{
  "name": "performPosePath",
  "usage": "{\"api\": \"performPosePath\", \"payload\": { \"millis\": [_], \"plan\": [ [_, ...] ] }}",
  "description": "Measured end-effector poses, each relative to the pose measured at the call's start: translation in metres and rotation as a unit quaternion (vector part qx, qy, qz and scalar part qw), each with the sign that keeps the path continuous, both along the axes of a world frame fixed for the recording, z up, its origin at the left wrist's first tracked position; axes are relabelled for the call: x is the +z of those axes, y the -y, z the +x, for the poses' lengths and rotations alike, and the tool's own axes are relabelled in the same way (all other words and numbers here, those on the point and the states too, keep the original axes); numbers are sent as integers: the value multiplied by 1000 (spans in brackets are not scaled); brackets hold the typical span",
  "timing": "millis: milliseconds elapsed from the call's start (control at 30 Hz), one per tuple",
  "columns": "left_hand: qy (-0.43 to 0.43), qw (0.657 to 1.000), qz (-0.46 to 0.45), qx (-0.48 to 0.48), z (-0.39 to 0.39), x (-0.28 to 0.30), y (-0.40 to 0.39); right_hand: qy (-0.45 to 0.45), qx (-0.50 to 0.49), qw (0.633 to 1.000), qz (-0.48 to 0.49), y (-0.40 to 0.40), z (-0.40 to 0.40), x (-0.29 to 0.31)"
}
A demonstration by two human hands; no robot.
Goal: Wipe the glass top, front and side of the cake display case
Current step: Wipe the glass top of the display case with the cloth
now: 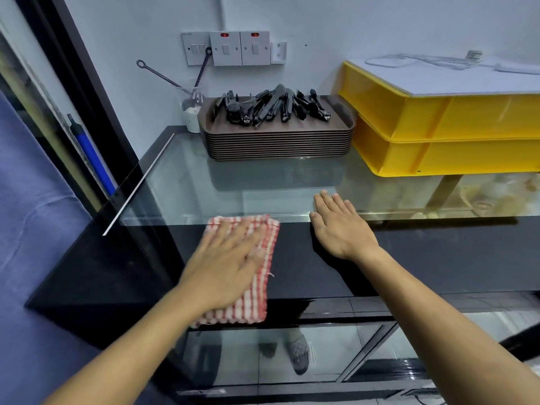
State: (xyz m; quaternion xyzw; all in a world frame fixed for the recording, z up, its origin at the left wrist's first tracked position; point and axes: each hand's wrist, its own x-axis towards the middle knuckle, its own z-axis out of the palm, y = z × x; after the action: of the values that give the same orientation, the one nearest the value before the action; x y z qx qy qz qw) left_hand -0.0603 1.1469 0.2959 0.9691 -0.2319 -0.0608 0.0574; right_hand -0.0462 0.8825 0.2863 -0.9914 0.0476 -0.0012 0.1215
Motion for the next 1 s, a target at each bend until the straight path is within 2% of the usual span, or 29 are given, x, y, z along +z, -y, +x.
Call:
{"api": "performPosePath", "payload": {
  "millis": [167,333,400,500,600,700,833,1000],
  "plan": [
    [4,992,-10,123,97,-1,-29,10,-7,1000,0,-2,3,-2],
    [-2,991,-29,129,158,3,22,7,-4,1000,3,-2,4,0],
    [-7,994,-36,106,158,5,53,5,-1,1000,2,-1,4,1],
    [-11,999,-34,22,125,3,88,2,2,1000,5,0,4,1],
    [-8,999,-27,-44,88,-2,84,-6,6,1000,8,1,3,1],
    [2,1000,-23,-14,95,-5,44,-3,5,1000,6,1,3,0],
    [1,994,-19,107,155,-1,0,2,1,1000,2,0,5,-2],
    [8,994,-29,109,176,1,43,1,-1,1000,5,-1,5,-1]
  ]
}}
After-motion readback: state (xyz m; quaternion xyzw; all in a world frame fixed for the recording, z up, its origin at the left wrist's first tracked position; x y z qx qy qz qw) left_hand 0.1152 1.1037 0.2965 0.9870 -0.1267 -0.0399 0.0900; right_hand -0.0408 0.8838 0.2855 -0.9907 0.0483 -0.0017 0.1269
